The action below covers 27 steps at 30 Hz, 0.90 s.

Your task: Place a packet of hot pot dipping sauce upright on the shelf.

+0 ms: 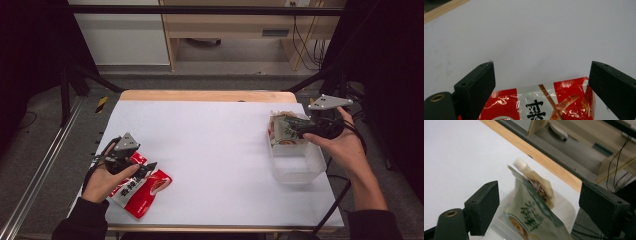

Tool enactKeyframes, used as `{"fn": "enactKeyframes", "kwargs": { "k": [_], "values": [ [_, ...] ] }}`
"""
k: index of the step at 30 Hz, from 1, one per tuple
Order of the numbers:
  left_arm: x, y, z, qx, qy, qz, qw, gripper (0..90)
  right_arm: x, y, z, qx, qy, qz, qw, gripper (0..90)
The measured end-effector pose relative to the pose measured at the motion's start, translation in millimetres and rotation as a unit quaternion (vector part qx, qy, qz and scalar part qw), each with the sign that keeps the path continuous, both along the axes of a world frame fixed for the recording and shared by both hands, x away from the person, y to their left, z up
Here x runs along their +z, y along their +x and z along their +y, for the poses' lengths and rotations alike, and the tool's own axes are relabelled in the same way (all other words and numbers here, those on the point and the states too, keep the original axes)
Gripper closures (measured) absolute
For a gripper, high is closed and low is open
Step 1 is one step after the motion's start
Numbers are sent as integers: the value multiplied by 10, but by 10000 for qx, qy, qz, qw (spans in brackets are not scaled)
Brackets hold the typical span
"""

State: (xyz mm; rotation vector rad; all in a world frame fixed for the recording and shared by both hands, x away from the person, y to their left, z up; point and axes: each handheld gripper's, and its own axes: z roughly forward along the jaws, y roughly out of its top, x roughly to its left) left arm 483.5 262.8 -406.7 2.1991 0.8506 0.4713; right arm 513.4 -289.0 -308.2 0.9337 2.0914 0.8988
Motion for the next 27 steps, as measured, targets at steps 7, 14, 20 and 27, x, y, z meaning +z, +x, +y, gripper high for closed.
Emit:
{"fn": "enactKeyframes", "kwargs": {
  "k": [7,14,20,27],
  "values": [
    [-37,-127,153,282,53,-51,9996,71,57,-171,312,270,93,-94,9995,140],
    [-87,-242,337,514,-53,-79,9986,66,26,-301,666,620,184,-149,9978,131],
    [-80,-307,503,737,-156,-186,9970,64,-131,-360,1005,935,213,-42,9954,135],
    [-120,-336,578,884,-166,-230,9957,64,-350,-375,1248,1065,340,139,9936,156]
  ]
}}
